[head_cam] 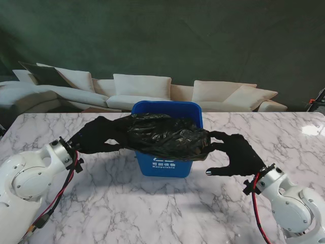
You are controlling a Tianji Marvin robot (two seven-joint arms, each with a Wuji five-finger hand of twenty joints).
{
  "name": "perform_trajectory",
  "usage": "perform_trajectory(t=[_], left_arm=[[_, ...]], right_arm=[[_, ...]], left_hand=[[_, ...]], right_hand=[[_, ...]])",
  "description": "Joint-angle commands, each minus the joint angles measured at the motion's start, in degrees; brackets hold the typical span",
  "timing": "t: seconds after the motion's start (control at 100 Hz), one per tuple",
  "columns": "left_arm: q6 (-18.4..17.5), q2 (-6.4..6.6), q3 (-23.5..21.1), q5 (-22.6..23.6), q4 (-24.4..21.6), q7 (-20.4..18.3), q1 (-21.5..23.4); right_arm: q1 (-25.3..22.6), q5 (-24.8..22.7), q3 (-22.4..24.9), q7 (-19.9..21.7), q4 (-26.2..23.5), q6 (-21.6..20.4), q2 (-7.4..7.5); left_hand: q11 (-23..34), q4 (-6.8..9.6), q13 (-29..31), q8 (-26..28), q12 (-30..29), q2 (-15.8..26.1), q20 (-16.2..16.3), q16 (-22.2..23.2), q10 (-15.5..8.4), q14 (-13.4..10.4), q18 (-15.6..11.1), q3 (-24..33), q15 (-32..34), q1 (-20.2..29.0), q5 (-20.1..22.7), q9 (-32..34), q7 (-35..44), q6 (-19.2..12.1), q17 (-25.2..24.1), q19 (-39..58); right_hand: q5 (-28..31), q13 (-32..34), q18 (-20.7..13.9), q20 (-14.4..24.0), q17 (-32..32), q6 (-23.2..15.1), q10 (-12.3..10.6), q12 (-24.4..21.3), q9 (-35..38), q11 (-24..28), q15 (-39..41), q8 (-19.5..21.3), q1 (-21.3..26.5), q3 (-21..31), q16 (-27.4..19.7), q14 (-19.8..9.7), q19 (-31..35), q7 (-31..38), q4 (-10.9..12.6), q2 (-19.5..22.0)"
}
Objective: Fit the garbage bag over the bin
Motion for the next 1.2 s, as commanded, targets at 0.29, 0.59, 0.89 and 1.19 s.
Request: perform_trajectory(t=[0.29, 0.59, 0.89, 1.19], left_arm=[[0.0, 0.12, 0.0, 0.2, 0.6, -1.1, 0.1], [0.0, 0.16, 0.1, 0.1, 0.7, -1.4, 0.0], [0.3, 0.17, 0.3, -0.1, 0.7, -1.6, -0.1], [0.3, 0.22, 0.2, -0.1, 0.6, -1.9, -0.3]], right_arm=[[-0.2, -0.3, -0.5, -1.3, 0.7, 1.0, -0.89], [-0.7, 3.9, -0.5, -2.0, 0.6, 0.1, -1.41], [-2.2, 8.0, 0.5, -5.8, -0.2, 0.6, -2.68], [-4.4, 11.9, 1.9, -9.4, -2.0, 1.6, -3.99]], left_hand=[[1.4, 0.91, -0.3, 1.0, 0.2, -0.5, 1.3, 0.3, 0.5, -0.9, -0.1, 0.5, -0.6, 0.1, 1.9, 0.3, 1.1, -0.5, -0.5, -1.4], [1.4, 0.94, -0.1, 1.4, 0.2, -0.4, 1.3, 0.4, 0.5, -0.9, 0.0, 0.5, -0.6, 0.3, 1.8, 0.4, 1.3, -0.4, -0.6, -1.5], [1.3, 0.96, 0.0, 1.6, 0.2, -0.5, 1.3, 0.5, 0.6, -0.8, 0.1, 0.6, -0.6, 0.4, 1.8, 0.5, 1.4, -0.2, -0.4, -1.5], [1.3, 0.94, 0.2, 1.8, 0.2, -0.5, 1.3, 0.5, 0.6, -0.8, 0.1, 0.6, -0.6, 0.4, 1.8, 0.6, 1.3, -0.1, -0.5, -1.6]], right_hand=[[-13.1, 1.3, 1.3, -2.7, 0.3, 6.3, 0.4, 1.8, -4.4, 5.1, -1.2, 7.2, 2.6, -0.8, -0.4, -0.3, -1.4, 1.0, 2.1, 4.4], [-17.2, 0.2, -1.0, -5.2, -1.2, 8.1, -0.1, 2.7, -5.1, 7.3, -0.6, 18.2, -4.4, 9.6, -0.1, -1.6, -1.7, 1.4, 0.0, 1.7], [-10.6, 1.6, -2.6, -5.8, -1.2, 12.3, 0.6, 5.2, -2.1, 9.9, 1.0, 23.7, -9.4, 3.6, 0.5, -2.1, -0.7, 9.2, 1.2, 2.6], [-3.8, 4.3, -2.8, -4.5, 0.3, 10.3, -0.1, 9.7, 1.7, 12.9, 4.6, 24.4, -6.0, 5.9, 2.7, -2.6, 2.4, 14.7, 1.7, 2.8]])
